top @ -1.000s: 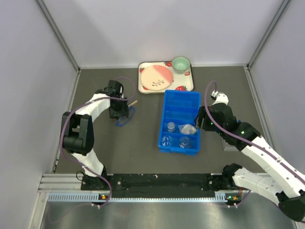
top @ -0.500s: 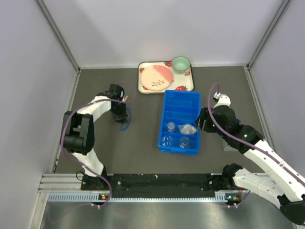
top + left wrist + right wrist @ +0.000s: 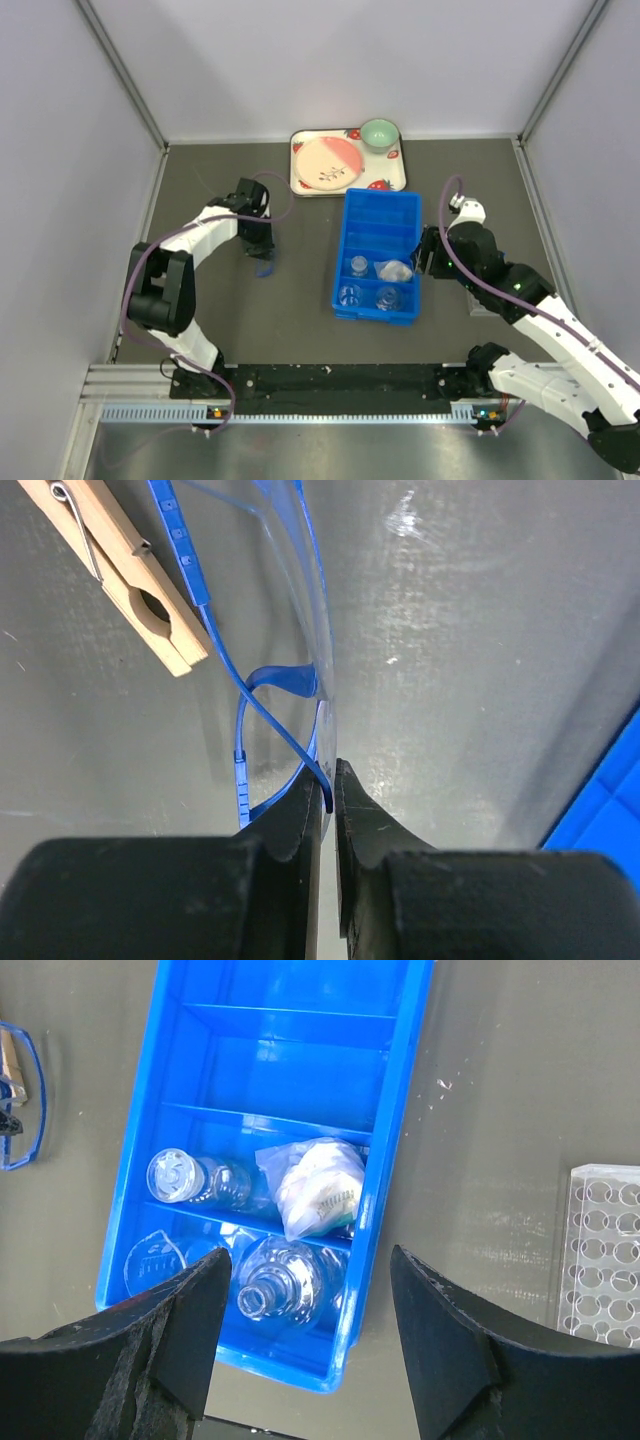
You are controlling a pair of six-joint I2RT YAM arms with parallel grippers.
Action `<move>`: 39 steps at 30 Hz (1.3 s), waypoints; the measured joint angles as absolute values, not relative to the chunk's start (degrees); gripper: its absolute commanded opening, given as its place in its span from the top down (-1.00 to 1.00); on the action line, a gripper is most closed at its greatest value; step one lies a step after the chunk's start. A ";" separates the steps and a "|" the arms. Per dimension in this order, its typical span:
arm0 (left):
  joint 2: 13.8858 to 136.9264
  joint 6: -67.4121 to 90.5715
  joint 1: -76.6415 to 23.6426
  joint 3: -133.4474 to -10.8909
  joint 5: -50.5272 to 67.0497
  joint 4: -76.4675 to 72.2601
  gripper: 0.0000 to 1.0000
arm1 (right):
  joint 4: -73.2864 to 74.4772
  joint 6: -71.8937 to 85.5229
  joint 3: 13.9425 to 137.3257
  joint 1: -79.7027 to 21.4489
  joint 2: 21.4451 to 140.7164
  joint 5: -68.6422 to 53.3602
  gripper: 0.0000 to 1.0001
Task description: Organize the chemistry lab equipment
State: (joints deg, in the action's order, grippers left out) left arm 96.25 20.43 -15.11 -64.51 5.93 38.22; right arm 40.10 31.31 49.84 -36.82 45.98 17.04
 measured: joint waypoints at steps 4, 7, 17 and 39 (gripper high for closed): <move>93.30 20.56 -16.91 -65.12 5.72 39.48 1.00 | 40.34 31.29 49.84 -36.82 46.61 17.06 -0.32; 91.88 20.60 -18.35 -67.57 5.72 41.25 1.00 | 40.47 31.29 49.84 -36.82 47.40 17.08 -0.31; 93.78 17.19 -26.85 -89.73 6.48 44.56 1.00 | 41.01 31.05 49.87 -36.82 48.14 17.10 -0.32; 115.55 -25.54 -40.03 -107.44 4.01 41.04 1.00 | 43.31 30.00 46.83 -36.82 48.05 18.39 -0.31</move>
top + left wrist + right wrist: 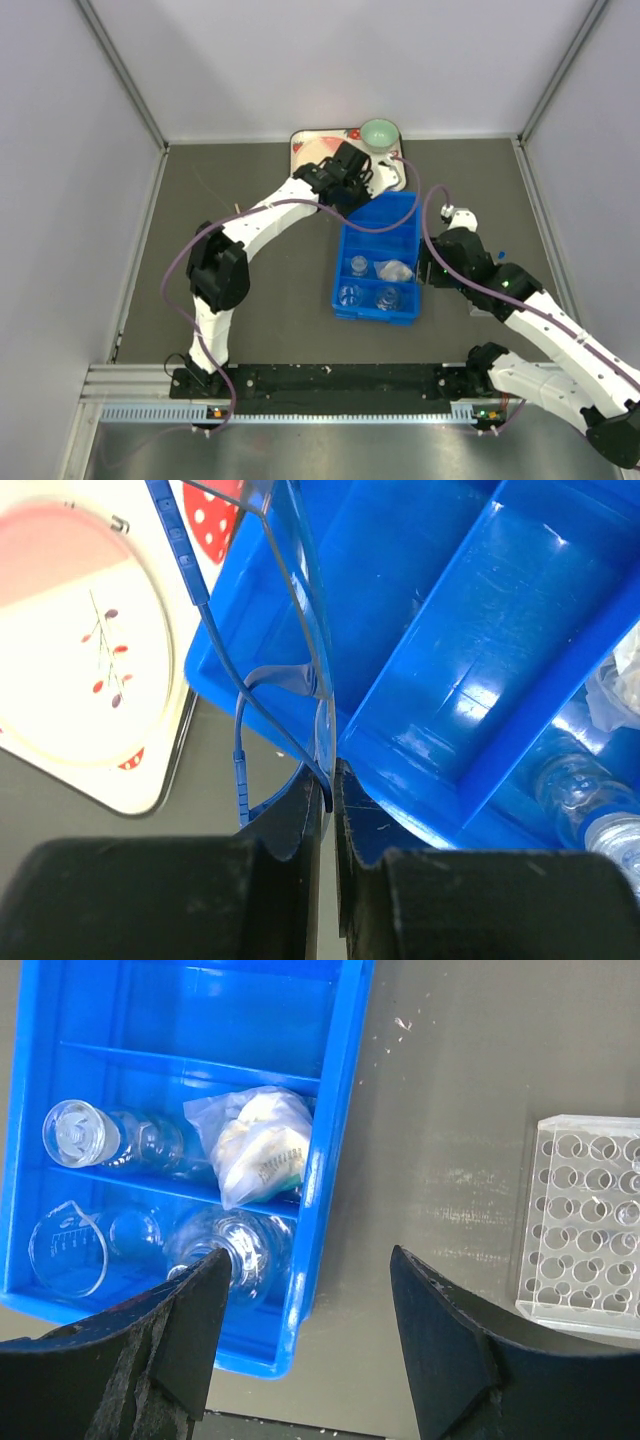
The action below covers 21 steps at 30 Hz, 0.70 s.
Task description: Organize the chemistry lab equipment
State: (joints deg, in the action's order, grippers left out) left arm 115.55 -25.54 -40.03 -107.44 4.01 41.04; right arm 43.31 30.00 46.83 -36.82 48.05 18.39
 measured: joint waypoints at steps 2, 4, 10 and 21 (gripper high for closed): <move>115.55 -28.99 -41.12 -105.86 3.68 39.22 1.00 | 43.53 30.00 46.46 -36.82 47.94 18.44 -0.32; 115.55 -32.16 -41.85 -104.16 3.60 38.04 1.00 | 43.68 30.00 46.37 -36.82 47.90 18.55 -0.32; 115.57 -39.20 -44.07 -101.06 3.62 34.87 1.00 | 44.18 30.04 45.60 -36.82 46.83 18.22 -0.32; 120.27 -45.71 -45.54 -110.54 4.71 33.43 0.98 | 46.28 30.04 45.54 -36.82 42.24 18.15 -0.32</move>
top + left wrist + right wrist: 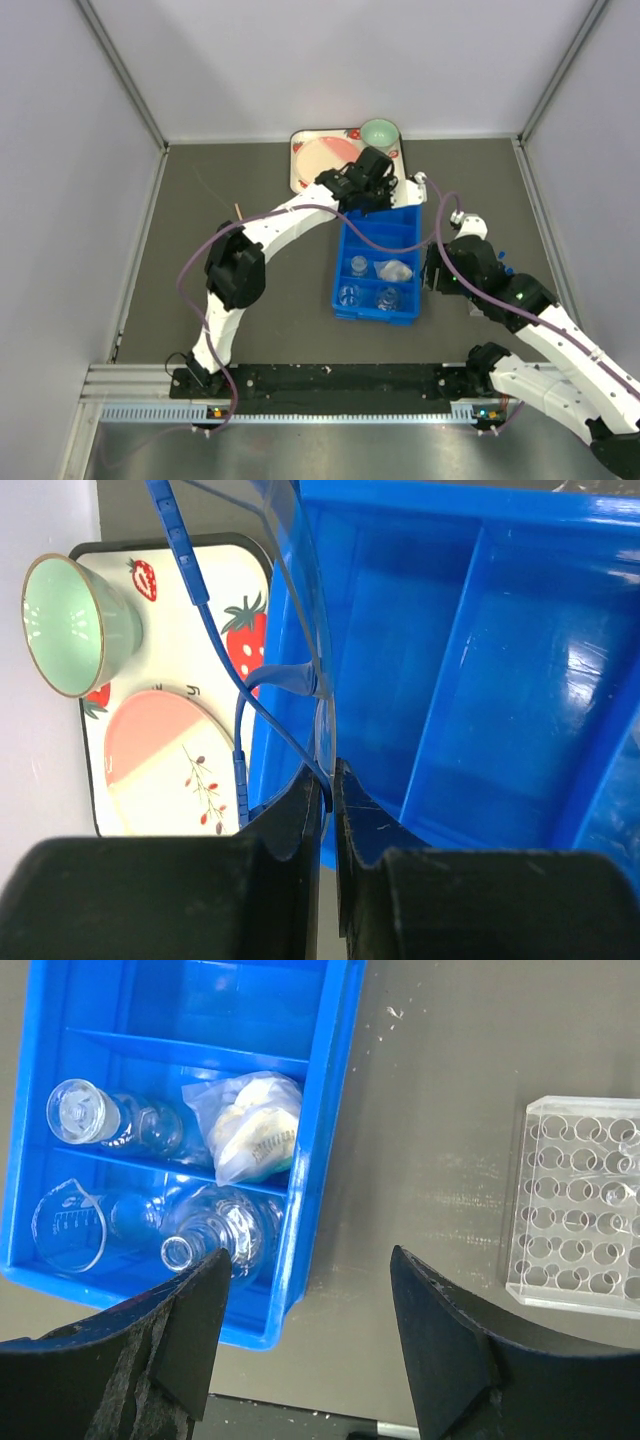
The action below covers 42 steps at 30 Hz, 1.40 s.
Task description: Organize the chemistry lab equipment
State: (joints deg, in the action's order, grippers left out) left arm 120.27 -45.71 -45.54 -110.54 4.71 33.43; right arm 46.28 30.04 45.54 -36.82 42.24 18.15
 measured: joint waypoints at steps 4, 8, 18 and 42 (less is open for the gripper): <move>123.28 -47.20 -45.52 -112.77 4.69 33.63 0.97 | 46.81 30.06 45.54 -36.82 42.15 18.15 -0.32; 125.95 -48.38 -45.19 -113.10 4.64 34.81 0.97 | 46.94 30.06 45.54 -36.82 42.11 18.15 -0.32; 128.18 -49.93 -43.35 -113.34 2.85 36.21 0.92 | 47.20 30.09 45.54 -36.82 42.13 18.11 -0.32; 128.18 -52.23 -43.81 -110.21 -1.65 34.41 0.35 | 47.11 30.20 45.41 -36.82 43.38 17.65 -0.31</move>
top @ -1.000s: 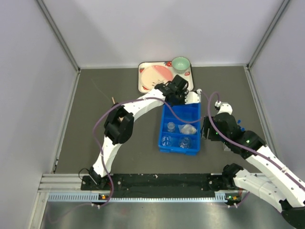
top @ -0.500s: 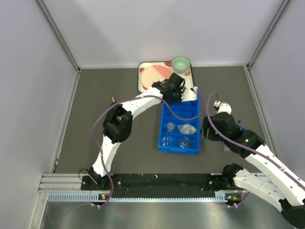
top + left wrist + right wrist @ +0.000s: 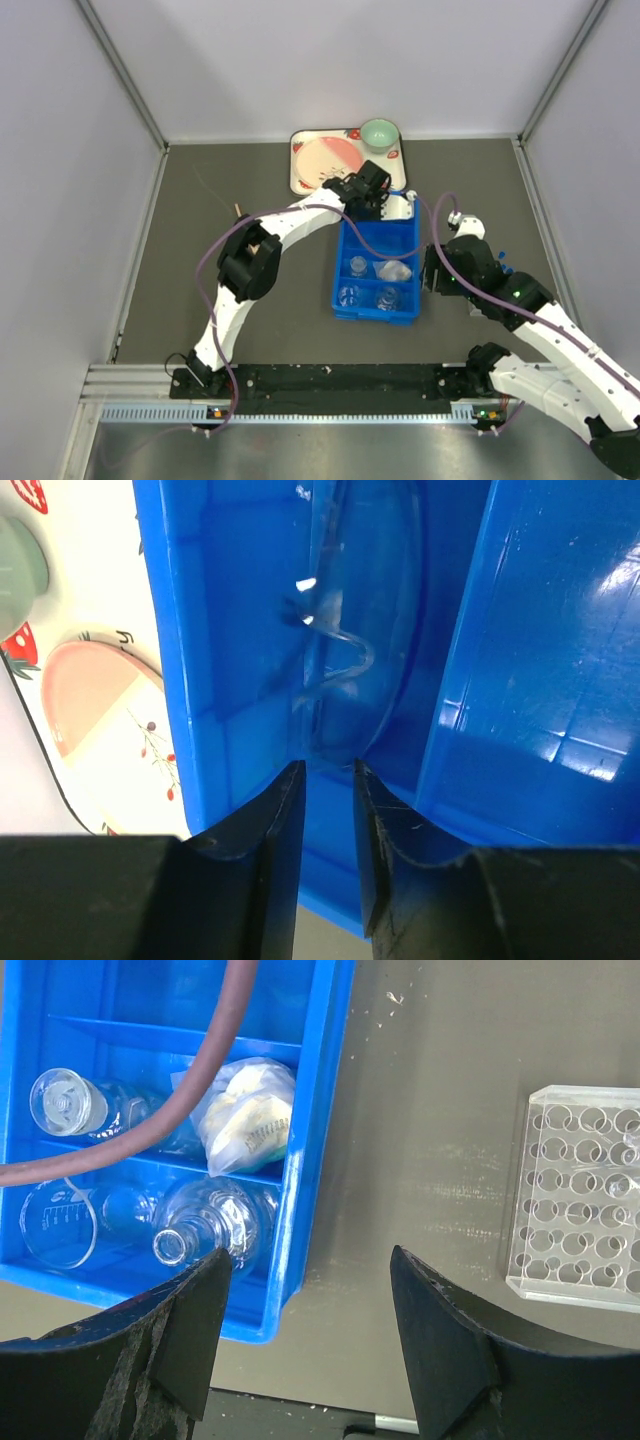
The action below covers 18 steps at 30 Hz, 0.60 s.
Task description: Organize the chemistry lab equipment
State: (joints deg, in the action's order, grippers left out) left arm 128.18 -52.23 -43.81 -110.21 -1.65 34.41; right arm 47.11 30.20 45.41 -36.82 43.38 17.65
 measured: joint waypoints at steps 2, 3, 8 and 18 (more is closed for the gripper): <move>128.18 -52.45 -44.23 -110.19 -2.11 34.24 0.31 | 47.11 30.22 45.41 -36.82 43.00 17.65 -0.31; 128.18 -52.47 -44.40 -110.19 -2.35 34.13 0.25 | 47.11 30.22 45.41 -36.82 42.81 17.63 -0.32; 128.18 -52.53 -45.23 -110.13 -3.03 33.63 0.17 | 47.11 30.22 45.41 -36.82 42.11 17.45 -0.31; 127.42 -50.81 -45.65 -110.10 -3.95 33.04 0.06 | 47.09 30.20 45.41 -36.82 42.02 17.28 -0.31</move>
